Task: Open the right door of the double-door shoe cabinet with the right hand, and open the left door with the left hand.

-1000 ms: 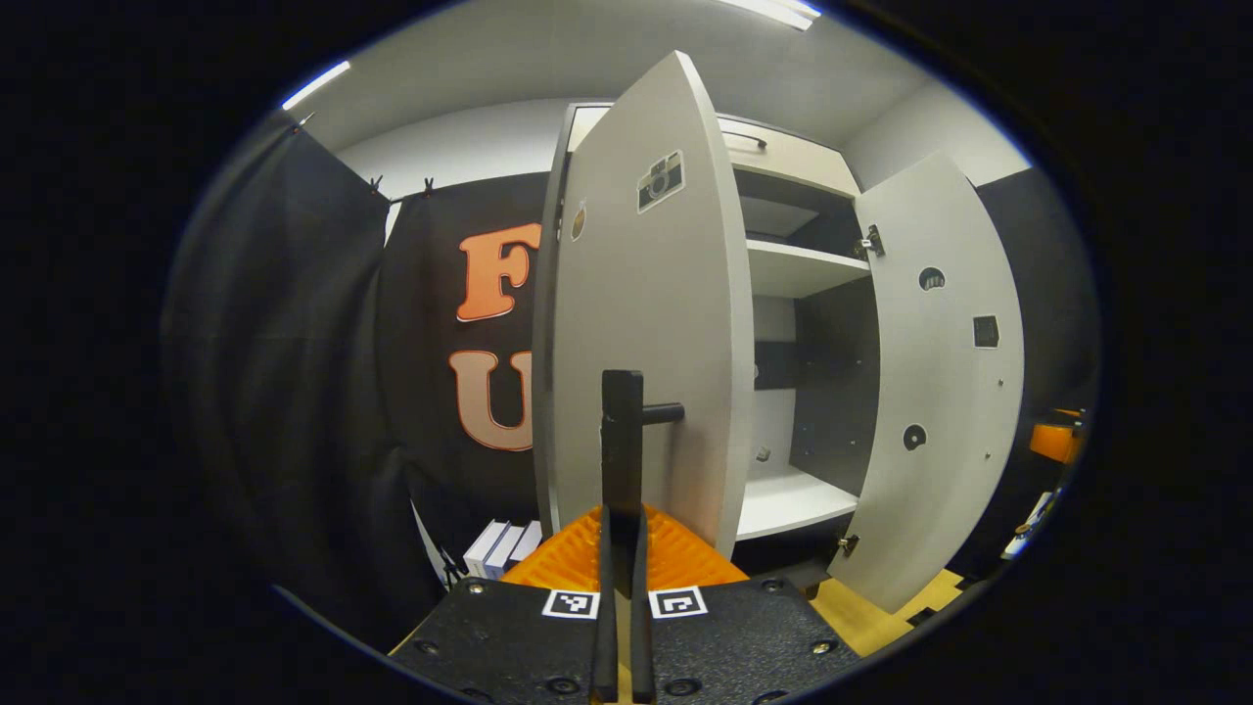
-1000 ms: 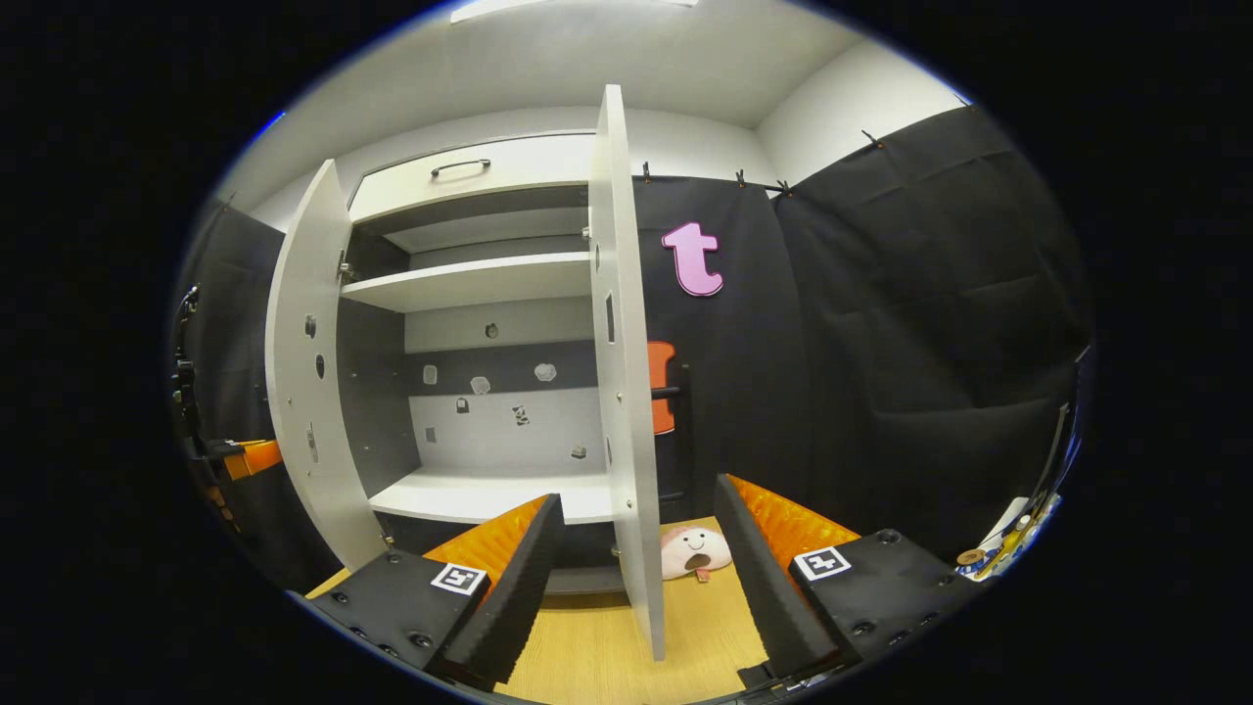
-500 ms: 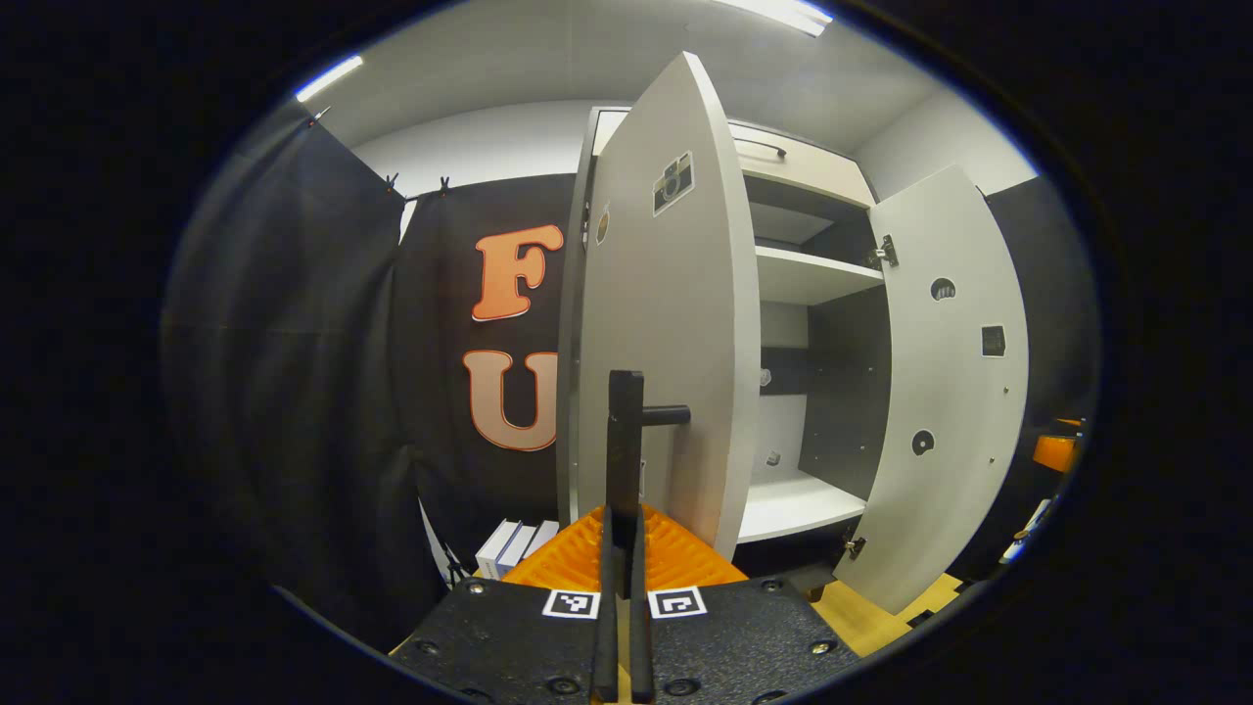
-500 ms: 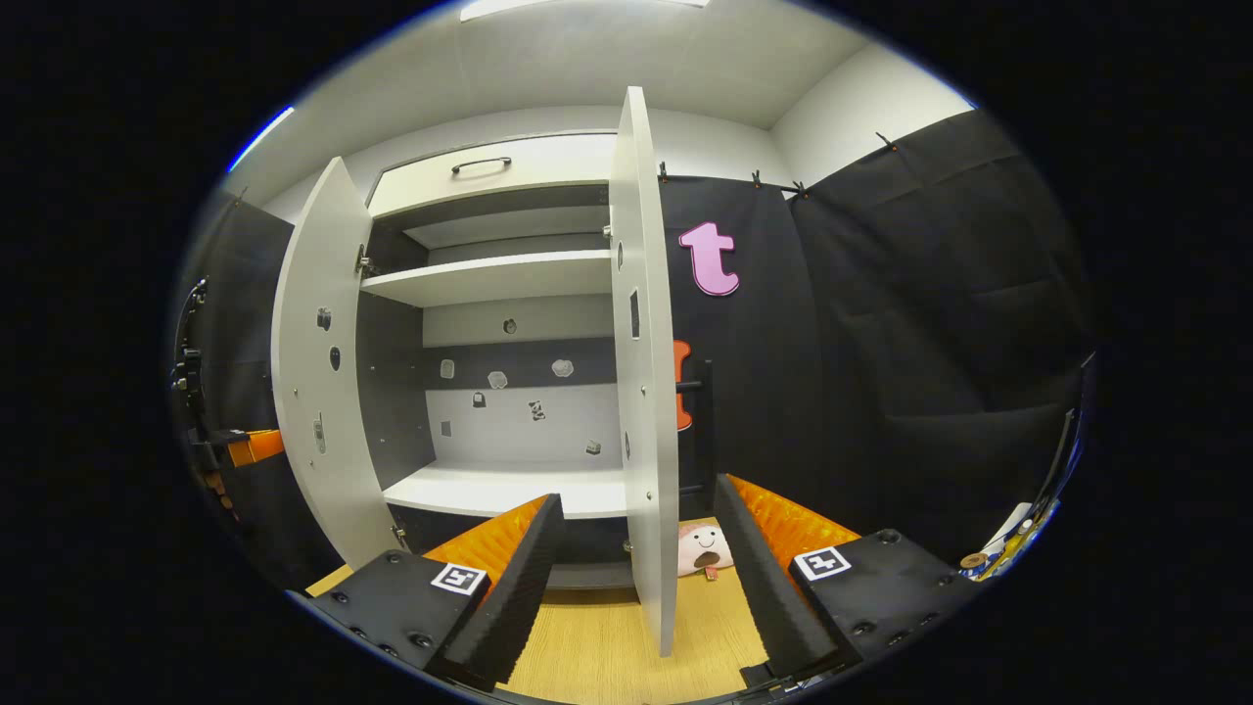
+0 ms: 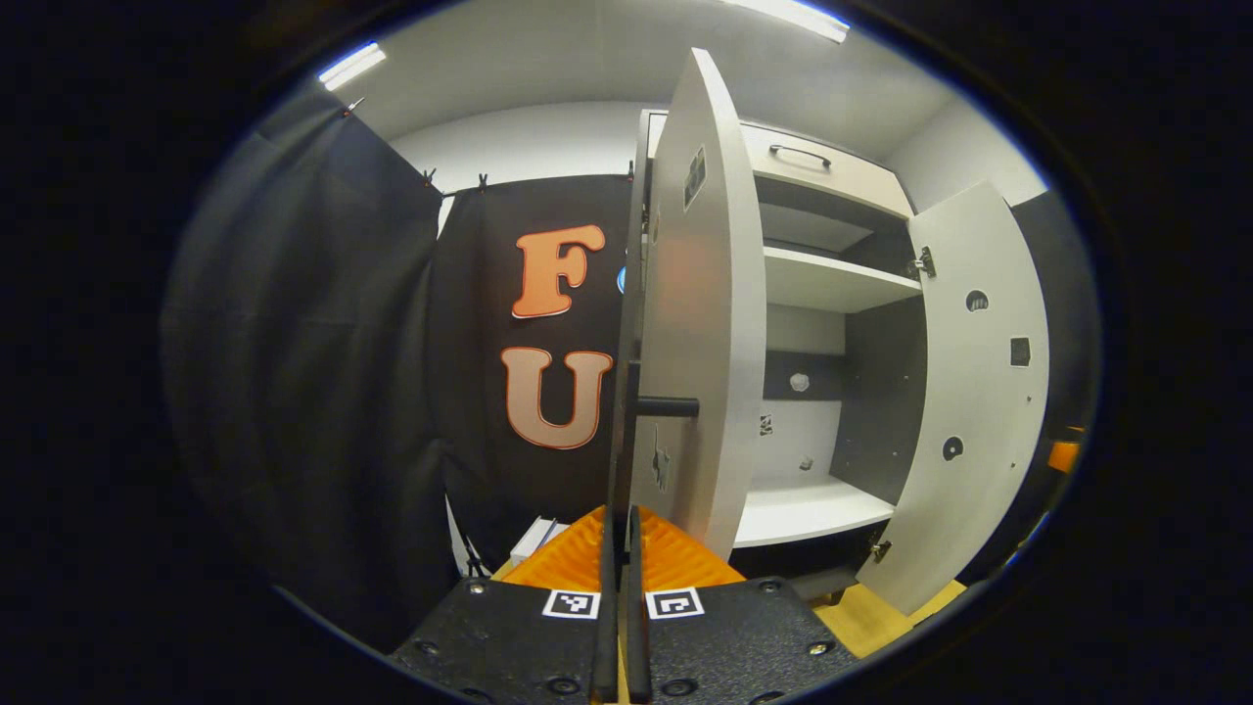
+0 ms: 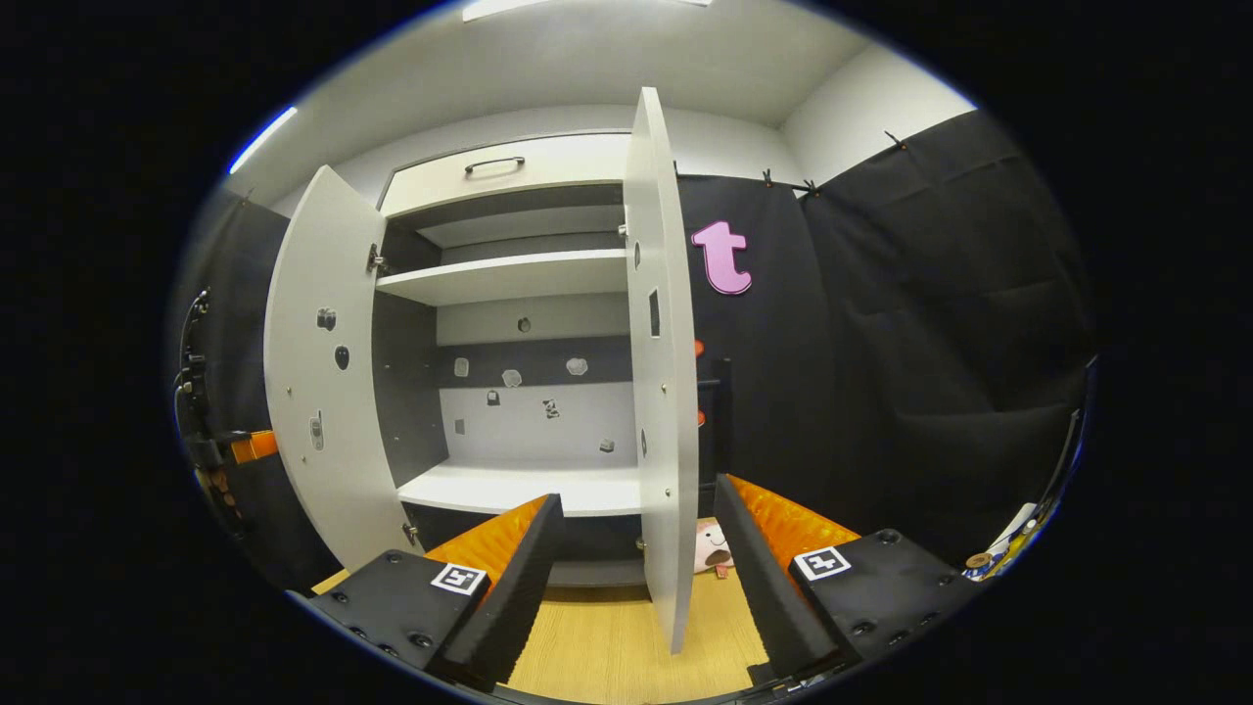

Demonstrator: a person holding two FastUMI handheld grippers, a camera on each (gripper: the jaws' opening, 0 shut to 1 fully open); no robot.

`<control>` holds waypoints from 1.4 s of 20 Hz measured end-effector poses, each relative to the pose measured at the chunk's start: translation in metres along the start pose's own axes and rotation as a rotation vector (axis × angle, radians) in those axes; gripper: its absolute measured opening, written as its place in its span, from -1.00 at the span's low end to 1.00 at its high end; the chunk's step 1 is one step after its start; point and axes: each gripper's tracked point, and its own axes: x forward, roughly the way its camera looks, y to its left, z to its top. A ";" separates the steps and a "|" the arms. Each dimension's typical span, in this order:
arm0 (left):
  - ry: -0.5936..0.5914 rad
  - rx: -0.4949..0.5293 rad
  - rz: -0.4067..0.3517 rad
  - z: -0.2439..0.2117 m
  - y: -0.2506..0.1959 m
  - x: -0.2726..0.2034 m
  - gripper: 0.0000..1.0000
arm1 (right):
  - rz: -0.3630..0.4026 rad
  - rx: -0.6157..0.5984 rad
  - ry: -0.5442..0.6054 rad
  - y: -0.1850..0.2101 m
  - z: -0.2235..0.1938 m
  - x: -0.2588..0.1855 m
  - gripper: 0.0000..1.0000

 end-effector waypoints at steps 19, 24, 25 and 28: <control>0.033 -0.006 0.051 -0.005 0.031 -0.039 -0.98 | 0.032 -0.005 0.028 0.015 -0.011 0.005 0.76; 0.025 -0.036 0.066 0.004 0.023 -0.066 -0.75 | 0.038 -0.007 0.033 0.020 -0.013 0.006 0.77; 0.017 -0.039 0.066 0.008 0.020 -0.072 -0.43 | 0.038 -0.006 0.033 0.020 -0.013 0.006 0.77; -0.013 -0.039 0.055 0.022 0.006 -0.086 -0.32 | 0.037 -0.004 0.031 0.019 -0.012 0.005 0.77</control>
